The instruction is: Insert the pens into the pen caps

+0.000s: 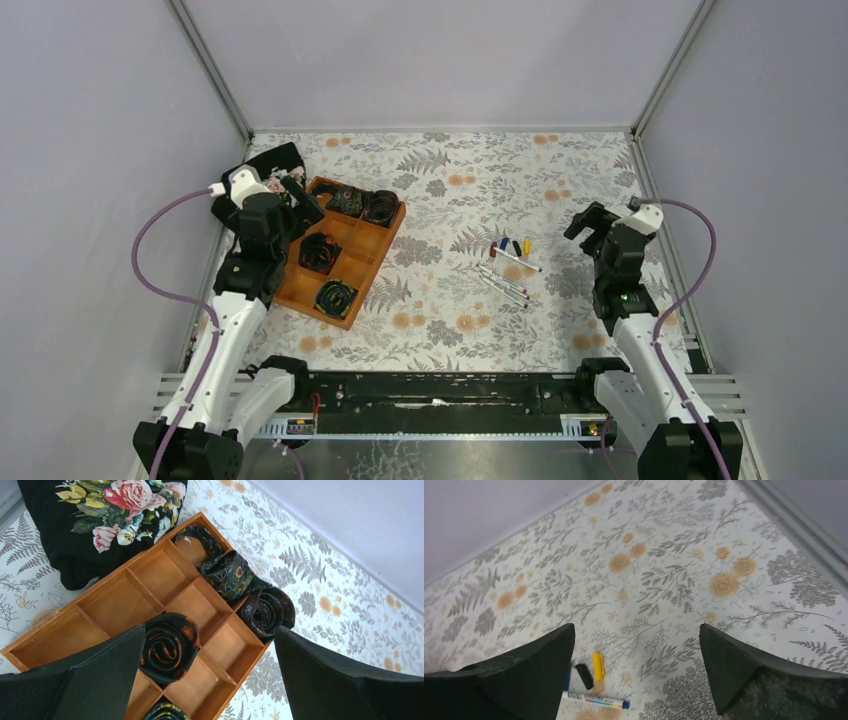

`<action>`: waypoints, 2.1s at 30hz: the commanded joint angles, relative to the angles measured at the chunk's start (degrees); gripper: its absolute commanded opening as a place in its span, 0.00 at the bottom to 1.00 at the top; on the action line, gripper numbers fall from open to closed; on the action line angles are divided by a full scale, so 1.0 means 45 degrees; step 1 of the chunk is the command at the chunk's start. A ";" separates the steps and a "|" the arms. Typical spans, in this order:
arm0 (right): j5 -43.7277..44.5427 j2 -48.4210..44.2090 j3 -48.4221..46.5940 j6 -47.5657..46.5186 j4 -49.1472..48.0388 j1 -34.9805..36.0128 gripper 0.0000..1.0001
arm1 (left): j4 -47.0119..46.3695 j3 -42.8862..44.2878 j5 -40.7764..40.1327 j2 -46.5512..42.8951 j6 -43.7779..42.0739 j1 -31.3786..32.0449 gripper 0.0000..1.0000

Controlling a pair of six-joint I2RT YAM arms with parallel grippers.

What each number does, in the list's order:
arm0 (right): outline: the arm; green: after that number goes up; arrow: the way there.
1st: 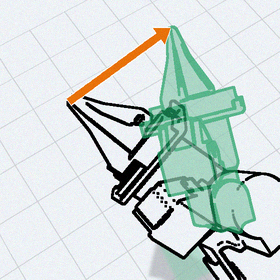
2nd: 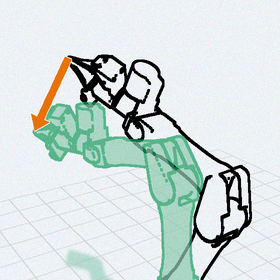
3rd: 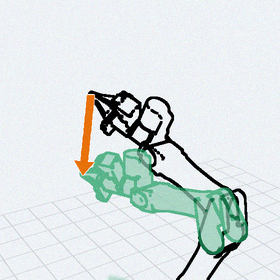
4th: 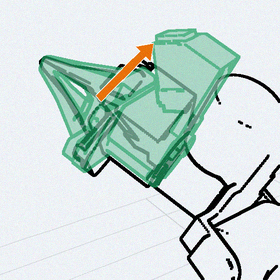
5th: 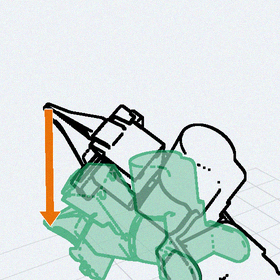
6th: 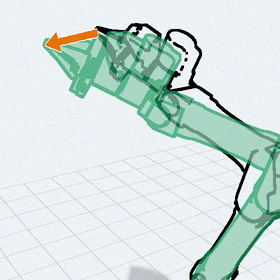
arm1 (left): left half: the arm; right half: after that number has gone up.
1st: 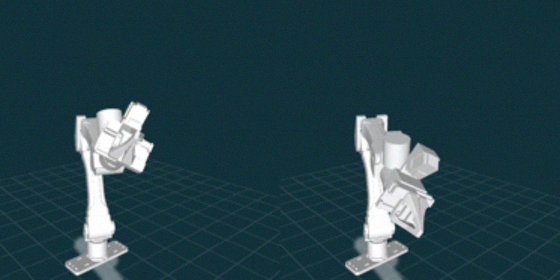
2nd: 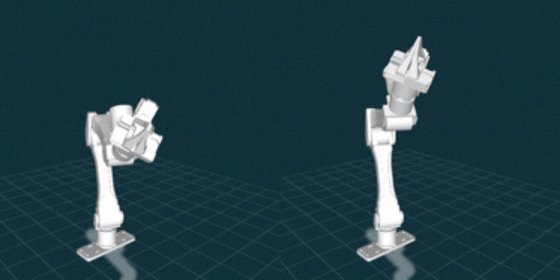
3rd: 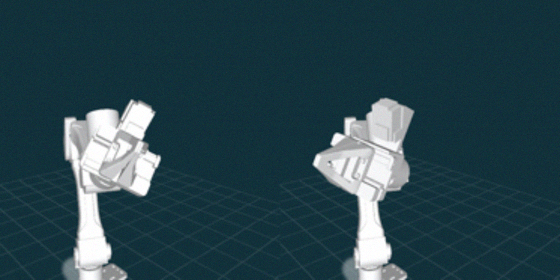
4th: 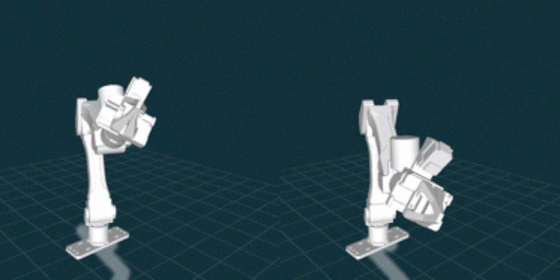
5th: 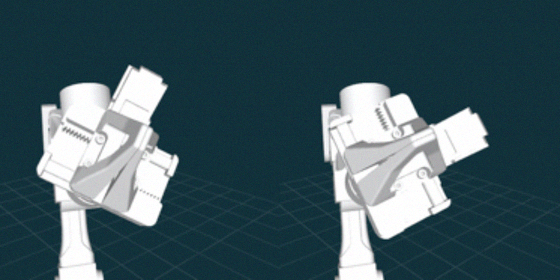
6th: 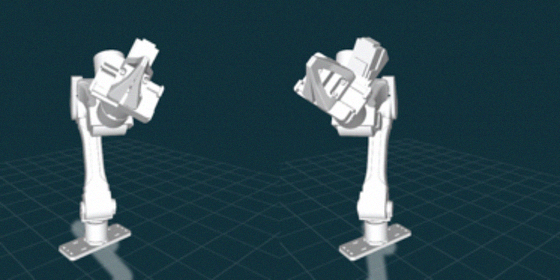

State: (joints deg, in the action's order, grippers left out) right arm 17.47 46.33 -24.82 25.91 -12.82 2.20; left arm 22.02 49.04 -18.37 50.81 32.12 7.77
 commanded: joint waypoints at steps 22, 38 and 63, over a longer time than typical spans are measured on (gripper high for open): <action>-0.5879 0.7597 -0.4599 -0.3990 0.4833 0.4768 0.32 | -0.2261 0.0821 0.4040 0.2605 -0.2648 -0.0028 1.00; -0.5330 0.8645 -0.4865 -0.4482 0.5348 0.6354 0.21 | -0.2164 0.0461 0.3843 0.2216 -0.2608 -0.0028 1.00; -0.4571 0.9945 -0.5743 -0.4689 0.6424 0.7080 0.26 | -0.2140 0.0412 0.3845 0.2143 -0.2587 -0.0029 1.00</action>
State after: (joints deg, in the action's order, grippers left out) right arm -5.08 90.63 -48.03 5.78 14.92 32.84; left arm 15.77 51.29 -0.89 61.10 21.08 7.77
